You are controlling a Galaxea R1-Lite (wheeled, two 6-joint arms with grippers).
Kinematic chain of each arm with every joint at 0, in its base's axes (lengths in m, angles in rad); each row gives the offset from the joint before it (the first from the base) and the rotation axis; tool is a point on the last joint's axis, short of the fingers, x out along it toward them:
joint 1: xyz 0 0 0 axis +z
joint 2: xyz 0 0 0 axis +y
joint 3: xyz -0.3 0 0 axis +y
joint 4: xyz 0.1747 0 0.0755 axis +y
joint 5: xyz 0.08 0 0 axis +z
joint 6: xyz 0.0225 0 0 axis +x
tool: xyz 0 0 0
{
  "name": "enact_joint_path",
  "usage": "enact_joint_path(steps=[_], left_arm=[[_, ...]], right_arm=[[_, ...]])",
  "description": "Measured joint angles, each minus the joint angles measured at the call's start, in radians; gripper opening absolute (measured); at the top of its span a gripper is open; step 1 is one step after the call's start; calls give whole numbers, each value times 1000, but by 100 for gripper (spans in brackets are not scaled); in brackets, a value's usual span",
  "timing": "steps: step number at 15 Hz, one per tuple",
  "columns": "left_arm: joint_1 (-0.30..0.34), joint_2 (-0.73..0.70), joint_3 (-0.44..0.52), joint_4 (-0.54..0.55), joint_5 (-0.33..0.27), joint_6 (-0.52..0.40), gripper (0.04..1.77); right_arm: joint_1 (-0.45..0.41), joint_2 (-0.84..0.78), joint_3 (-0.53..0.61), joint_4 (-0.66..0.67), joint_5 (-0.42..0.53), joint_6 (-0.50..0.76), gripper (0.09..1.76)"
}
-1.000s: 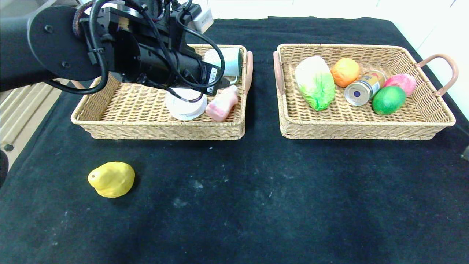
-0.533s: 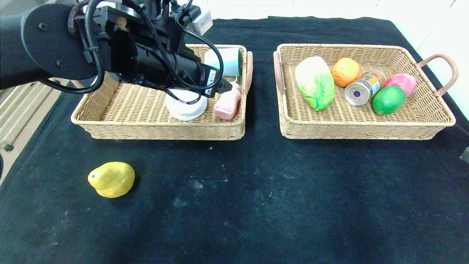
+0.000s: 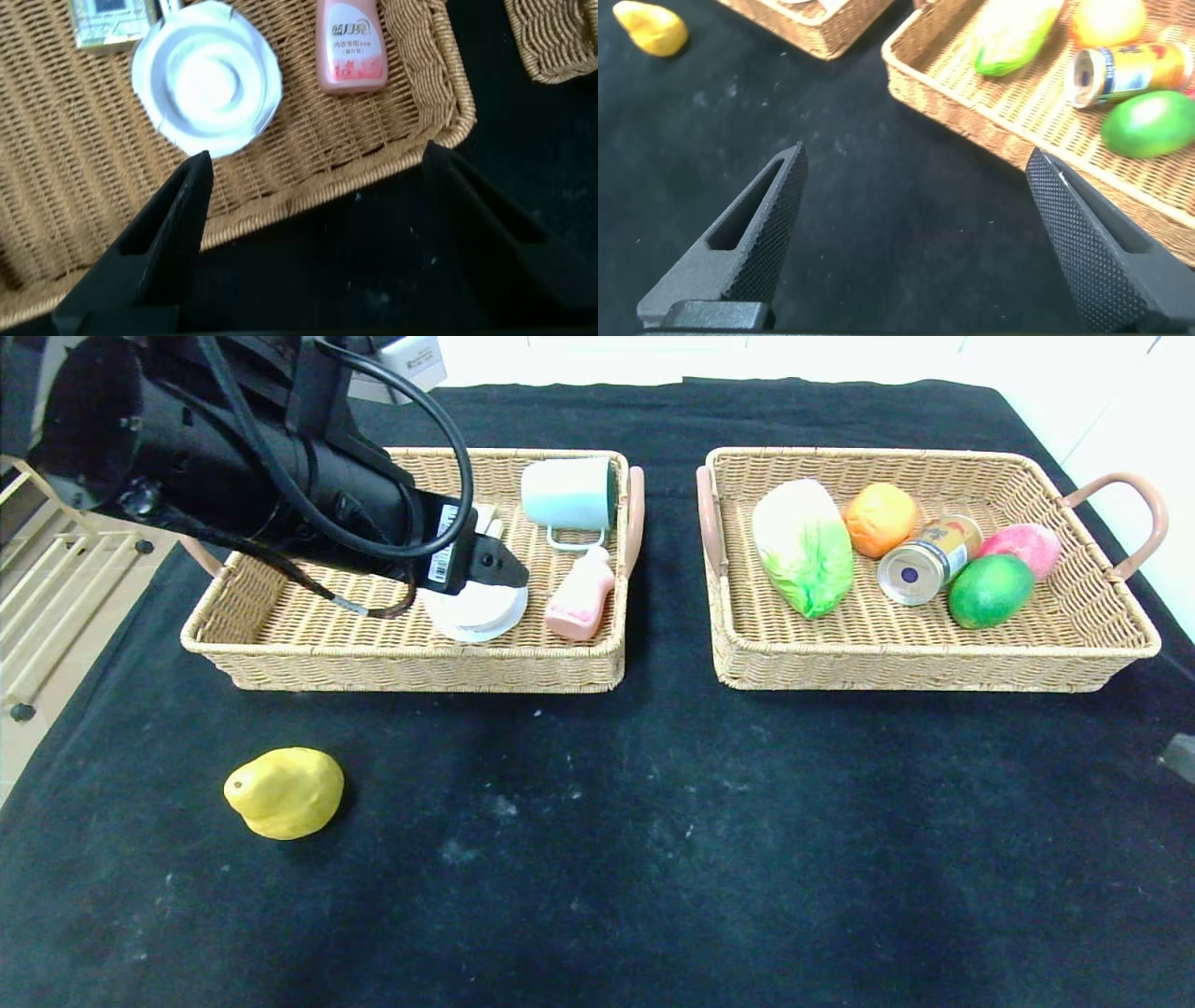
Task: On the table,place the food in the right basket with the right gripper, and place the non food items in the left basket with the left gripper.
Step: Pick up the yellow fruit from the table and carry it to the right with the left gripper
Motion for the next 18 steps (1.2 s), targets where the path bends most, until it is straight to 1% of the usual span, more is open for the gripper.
enact_joint_path(steps=[2,6,8,10,11,13,15,16,18], left_arm=[[3,-64,62,6,-2,-12,165],[4,-208,223,13,3,-13,167],[20,-270,289,15,6,-18,168],[54,-312,326,39,6,-19,169],[77,-327,332,76,4,-28,169],[113,-352,337,113,1,-66,170],[159,-372,354,134,-9,-70,170],[186,-380,374,139,-18,-69,170],[241,-388,423,140,-63,-69,170]], right_arm=[[9,2,6,0,0,-11,171],[23,2,14,1,0,-15,171],[36,3,21,0,-1,-18,171],[40,7,26,-2,-3,-29,171],[41,9,29,-1,-3,-39,171],[48,12,37,0,-4,-58,171],[58,13,43,0,-5,-62,171],[60,14,45,0,-5,-63,171],[61,14,47,0,-5,-63,171]])
